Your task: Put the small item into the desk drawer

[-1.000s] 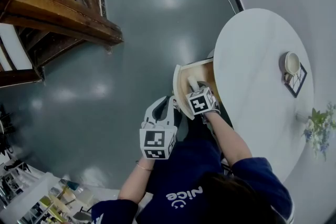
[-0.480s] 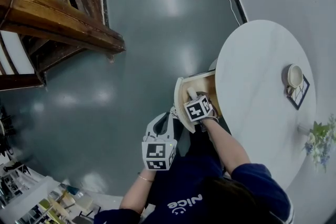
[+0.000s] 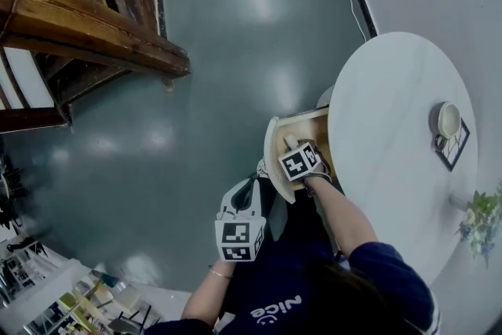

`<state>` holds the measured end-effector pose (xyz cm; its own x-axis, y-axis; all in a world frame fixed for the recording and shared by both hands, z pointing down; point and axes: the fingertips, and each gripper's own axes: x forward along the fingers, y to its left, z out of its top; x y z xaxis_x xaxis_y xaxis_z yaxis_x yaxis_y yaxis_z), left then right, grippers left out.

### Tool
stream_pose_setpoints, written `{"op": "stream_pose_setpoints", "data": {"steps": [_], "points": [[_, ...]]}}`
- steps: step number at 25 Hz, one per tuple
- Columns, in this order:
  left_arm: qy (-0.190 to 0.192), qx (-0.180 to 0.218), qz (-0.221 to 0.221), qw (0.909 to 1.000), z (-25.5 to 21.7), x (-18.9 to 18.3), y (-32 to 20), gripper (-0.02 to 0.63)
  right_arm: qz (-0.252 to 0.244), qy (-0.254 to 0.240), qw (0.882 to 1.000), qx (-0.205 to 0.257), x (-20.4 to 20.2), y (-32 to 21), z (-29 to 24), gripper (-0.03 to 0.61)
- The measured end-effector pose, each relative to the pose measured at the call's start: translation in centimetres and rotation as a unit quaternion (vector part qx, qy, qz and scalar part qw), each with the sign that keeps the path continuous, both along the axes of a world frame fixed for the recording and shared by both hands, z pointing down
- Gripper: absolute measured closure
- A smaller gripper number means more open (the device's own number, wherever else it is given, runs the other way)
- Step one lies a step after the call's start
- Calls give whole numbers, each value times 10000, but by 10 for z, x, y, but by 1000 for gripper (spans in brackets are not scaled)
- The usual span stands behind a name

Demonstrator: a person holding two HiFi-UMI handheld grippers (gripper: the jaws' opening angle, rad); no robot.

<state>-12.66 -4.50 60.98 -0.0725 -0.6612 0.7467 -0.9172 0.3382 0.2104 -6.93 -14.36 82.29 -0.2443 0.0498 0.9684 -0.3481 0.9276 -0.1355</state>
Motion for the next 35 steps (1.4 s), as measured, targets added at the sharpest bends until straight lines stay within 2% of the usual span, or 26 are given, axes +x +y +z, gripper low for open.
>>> {"op": "stream_pose_setpoints", "data": {"steps": [11, 21, 28, 30, 33, 35], "points": [[136, -144, 14, 9998, 10, 7, 7, 609, -94, 202, 9997, -60, 0, -1, 23, 428], [154, -224, -44, 9996, 12, -1, 14, 609, -185, 404, 9990, -60, -2, -3, 33, 421], [319, -247, -8, 9992, 16, 1, 12, 609, 21, 258, 9994, -246, -7, -5, 24, 371], [284, -321, -26, 9991, 17, -2, 13, 609, 32, 235, 9992, -308, -9, -4, 20, 338], [140, -463, -34, 9988, 18, -8, 15, 609, 27, 226, 9989, -418, -10, 0, 11, 331], [181, -408, -65, 9990, 16, -9, 15, 609, -24, 218, 9988, -435, -10, 4, 4, 327]]}}
